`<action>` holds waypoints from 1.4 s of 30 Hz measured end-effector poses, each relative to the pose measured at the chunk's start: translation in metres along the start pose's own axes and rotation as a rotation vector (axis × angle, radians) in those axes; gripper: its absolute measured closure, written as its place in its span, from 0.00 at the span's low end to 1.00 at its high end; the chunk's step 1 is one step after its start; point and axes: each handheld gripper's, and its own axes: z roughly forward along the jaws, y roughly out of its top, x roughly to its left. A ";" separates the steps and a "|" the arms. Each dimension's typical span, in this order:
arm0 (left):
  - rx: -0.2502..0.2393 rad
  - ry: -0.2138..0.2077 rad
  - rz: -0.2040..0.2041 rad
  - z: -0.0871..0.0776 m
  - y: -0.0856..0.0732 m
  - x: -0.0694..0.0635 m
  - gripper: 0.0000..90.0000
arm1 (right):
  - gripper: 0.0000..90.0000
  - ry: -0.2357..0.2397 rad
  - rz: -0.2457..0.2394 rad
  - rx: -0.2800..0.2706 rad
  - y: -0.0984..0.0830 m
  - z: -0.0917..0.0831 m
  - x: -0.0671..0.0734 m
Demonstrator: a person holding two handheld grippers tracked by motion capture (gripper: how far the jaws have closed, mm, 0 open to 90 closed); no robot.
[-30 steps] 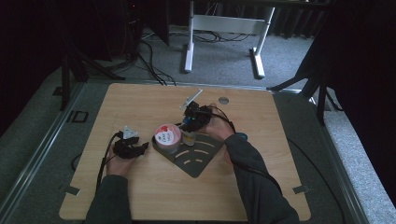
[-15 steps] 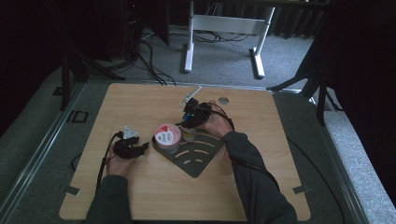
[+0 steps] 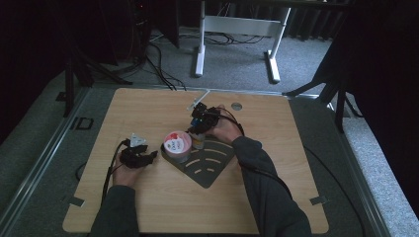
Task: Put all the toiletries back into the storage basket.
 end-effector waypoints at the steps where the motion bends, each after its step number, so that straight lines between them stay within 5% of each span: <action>1: 0.000 0.000 0.000 0.000 0.000 0.000 0.54 | 0.63 0.000 0.000 0.000 0.000 0.000 0.000; 42: 0.000 0.000 -0.002 0.000 0.000 0.000 0.54 | 0.62 -0.004 0.077 -0.019 0.019 0.014 -0.004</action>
